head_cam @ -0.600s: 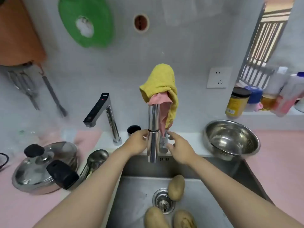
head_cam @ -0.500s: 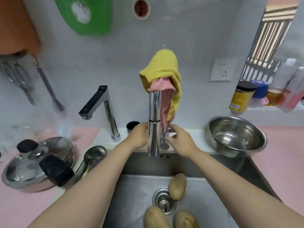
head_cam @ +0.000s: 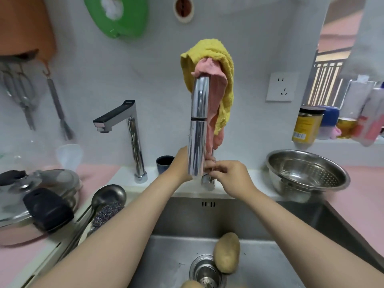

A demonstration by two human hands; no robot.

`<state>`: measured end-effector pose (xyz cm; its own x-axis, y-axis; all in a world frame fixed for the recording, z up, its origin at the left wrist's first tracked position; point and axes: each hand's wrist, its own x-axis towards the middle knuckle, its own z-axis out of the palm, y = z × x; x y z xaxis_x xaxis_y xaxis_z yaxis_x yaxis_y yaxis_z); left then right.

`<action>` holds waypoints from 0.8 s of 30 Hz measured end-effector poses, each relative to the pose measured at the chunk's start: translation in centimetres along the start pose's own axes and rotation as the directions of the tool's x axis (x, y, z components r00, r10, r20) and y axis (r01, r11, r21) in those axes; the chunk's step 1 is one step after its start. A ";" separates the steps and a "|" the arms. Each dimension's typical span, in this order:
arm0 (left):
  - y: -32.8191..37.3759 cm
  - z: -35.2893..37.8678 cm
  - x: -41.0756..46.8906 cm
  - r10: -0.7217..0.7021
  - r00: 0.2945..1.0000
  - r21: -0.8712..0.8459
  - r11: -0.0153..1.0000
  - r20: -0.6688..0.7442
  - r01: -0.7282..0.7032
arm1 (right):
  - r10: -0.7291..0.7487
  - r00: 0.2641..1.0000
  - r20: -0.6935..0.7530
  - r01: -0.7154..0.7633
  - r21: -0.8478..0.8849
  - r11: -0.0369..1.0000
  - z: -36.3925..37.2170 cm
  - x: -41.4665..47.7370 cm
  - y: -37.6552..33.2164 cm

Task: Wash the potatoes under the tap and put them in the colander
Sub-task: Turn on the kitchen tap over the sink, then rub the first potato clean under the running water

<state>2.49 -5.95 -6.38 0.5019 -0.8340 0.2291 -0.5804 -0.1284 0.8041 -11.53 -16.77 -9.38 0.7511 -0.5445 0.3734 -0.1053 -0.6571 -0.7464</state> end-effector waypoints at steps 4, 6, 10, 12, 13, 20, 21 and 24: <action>-3.3 -0.1 0.2 -0.022 0.999 0.175 0.984 -0.031 0.027 | -0.012 1.000 -0.018 0.012 -0.007 1.000 0.4 -1.3 -0.4; -8.1 -0.8 2.6 -0.109 0.993 0.225 0.967 -0.050 0.117 | 0.009 1.000 -0.011 -0.010 -0.012 1.000 0.3 -1.4 -0.7; -0.8 -2.2 -5.0 -0.103 0.991 0.130 0.985 -0.081 0.113 | 0.090 0.996 -0.016 -0.090 -0.005 0.996 0.0 -2.5 -1.6; -0.4 -1.9 -7.6 -0.122 0.992 0.078 0.989 -0.031 0.125 | 0.127 0.991 -0.045 -0.129 -0.038 0.991 0.3 -4.1 -2.1; -0.5 -1.8 -8.8 -0.145 0.989 0.116 0.983 0.000 0.144 | 0.134 0.990 -0.052 -0.137 -0.075 0.988 0.6 -5.2 -2.4; -3.7 1.3 -16.4 -0.485 0.825 0.453 0.829 0.289 0.329 | 0.400 0.813 0.422 -0.181 -0.470 0.864 5.3 -13.2 -1.6; -4.0 2.1 -17.3 -0.513 0.796 0.452 0.822 0.322 0.347 | 0.427 0.765 0.482 -0.129 -0.535 0.835 6.1 -14.1 -1.6; -4.8 4.2 -19.2 -0.537 0.762 0.490 0.805 0.362 0.335 | 0.572 0.541 0.617 -0.006 -0.677 0.736 8.3 -16.4 -2.2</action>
<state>-7.03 8.41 -16.97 0.4622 -0.7607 -0.4558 -0.6131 -0.6454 0.4555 -18.22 -2.03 -18.46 0.7480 -0.3485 -0.5648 -0.5232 -0.8332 -0.1788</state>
